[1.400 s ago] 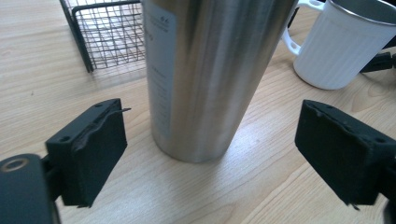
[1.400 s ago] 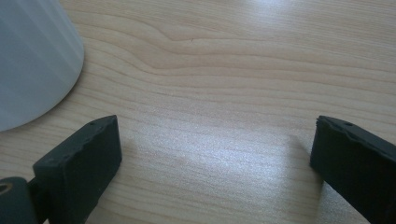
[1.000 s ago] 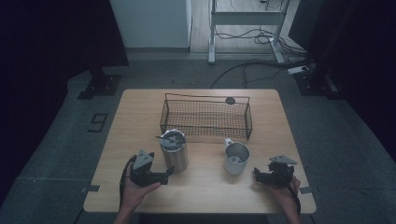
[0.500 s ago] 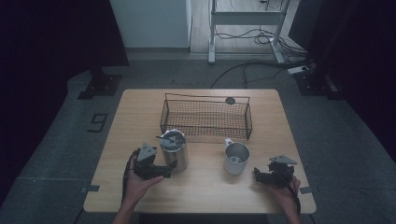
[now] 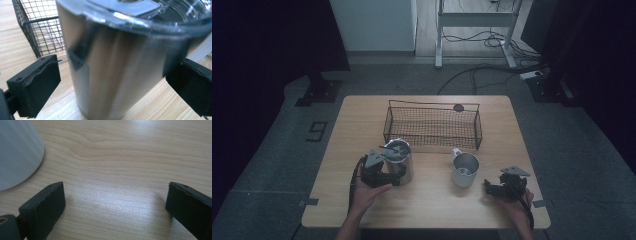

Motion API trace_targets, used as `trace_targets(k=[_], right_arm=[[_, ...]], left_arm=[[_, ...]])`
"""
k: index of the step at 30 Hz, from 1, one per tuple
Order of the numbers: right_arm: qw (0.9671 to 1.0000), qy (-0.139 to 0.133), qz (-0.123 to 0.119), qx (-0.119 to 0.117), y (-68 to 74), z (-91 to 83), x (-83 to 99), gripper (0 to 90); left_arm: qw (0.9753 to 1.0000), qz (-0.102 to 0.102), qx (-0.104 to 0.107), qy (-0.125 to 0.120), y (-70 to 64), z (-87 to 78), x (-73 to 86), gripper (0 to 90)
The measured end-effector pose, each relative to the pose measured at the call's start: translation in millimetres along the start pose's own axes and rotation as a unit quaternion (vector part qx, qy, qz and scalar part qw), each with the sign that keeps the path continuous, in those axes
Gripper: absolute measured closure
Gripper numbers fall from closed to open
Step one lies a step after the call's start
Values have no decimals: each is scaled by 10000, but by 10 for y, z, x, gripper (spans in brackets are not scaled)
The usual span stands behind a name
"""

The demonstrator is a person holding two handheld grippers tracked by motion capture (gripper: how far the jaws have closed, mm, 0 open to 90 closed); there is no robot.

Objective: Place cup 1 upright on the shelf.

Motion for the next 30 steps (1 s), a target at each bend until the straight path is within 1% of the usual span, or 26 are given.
trace_targets(k=[5,10,13,15,20,21,26,30], right_arm=[[10000,1,2,-1,0,0,0,22],[10000,0,2,-1,0,0,0,22],[10000,2,3,-1,0,0,0,22],[10000,0,6,-2,0,0,0,23],[10000,0,6,-1,0,-1,0,23],[10000,-1,6,-1,0,-1,0,24],[10000,-2,8,2,0,-1,0,25],[10000,-2,16,3,0,-2,1,26]], left_arm=[[10000,44,-51,4,-19,65,-58,0],[9997,145,-204,-33,-46,144,-113,0],[9997,78,-244,-57,-55,189,-126,4],[9996,75,-271,-53,-53,212,-125,7],[9993,146,-313,-154,-56,222,-114,24],[9991,196,-344,-181,-54,219,-111,28],[9988,196,-379,-255,-64,219,-100,35],[9984,159,-391,-377,-74,224,-80,37]])
Point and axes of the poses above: each handheld gripper's, and its own axes: z roughly forward along the jaws, x roughly out of its underside, y roughly to its left, the point moved 5 cm from there along z, roughly forward along the jaws, and after that the axes turned 5 degrees about y, right-handed, at the moved point
